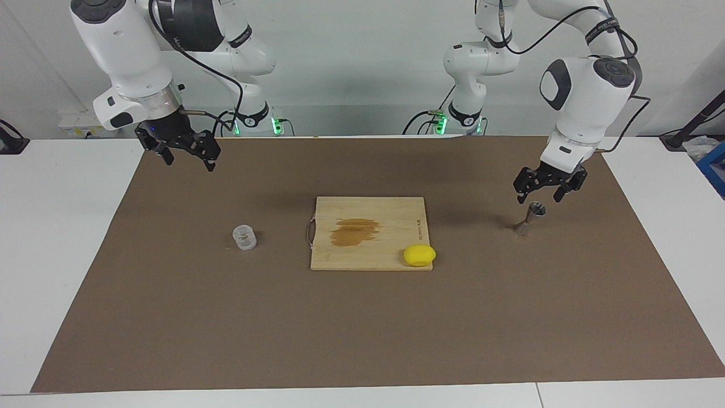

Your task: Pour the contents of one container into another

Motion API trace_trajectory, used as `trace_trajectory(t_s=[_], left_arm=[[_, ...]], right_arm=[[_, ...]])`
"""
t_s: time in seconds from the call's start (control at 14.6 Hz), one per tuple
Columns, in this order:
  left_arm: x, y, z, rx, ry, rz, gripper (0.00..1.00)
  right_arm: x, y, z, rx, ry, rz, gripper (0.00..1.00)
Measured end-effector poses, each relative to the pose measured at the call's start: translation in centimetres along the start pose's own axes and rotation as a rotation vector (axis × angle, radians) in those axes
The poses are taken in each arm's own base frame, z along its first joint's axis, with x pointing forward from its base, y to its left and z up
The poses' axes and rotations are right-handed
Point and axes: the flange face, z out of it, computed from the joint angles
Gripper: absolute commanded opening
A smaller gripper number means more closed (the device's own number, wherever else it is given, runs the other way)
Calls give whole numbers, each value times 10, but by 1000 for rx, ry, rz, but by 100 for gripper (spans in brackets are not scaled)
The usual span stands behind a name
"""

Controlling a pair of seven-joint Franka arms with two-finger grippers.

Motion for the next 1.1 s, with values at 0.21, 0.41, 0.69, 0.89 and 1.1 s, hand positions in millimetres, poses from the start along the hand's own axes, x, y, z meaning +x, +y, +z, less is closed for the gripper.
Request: trace_trajectory(t_s=[0.21,0.41,0.69,0.89,1.1], left_arm=[[5,-21,1,-49,7,-26,100],[17,-57,-5,-126,49,100,100],[23,-93,7,-203,77,199,100],[20,-109,19,-275,84,288,100],[13,-131,22,-332,121,535,100]], right_arm=[[1,0,-1,0,3,0,100],[6,-1,-8,5,16,0,100],[20,-5,0,5,-2,-3,99],[20,-6,7,1,-22,-5,99],[15,-12,10,-4,-35,-18,99]])
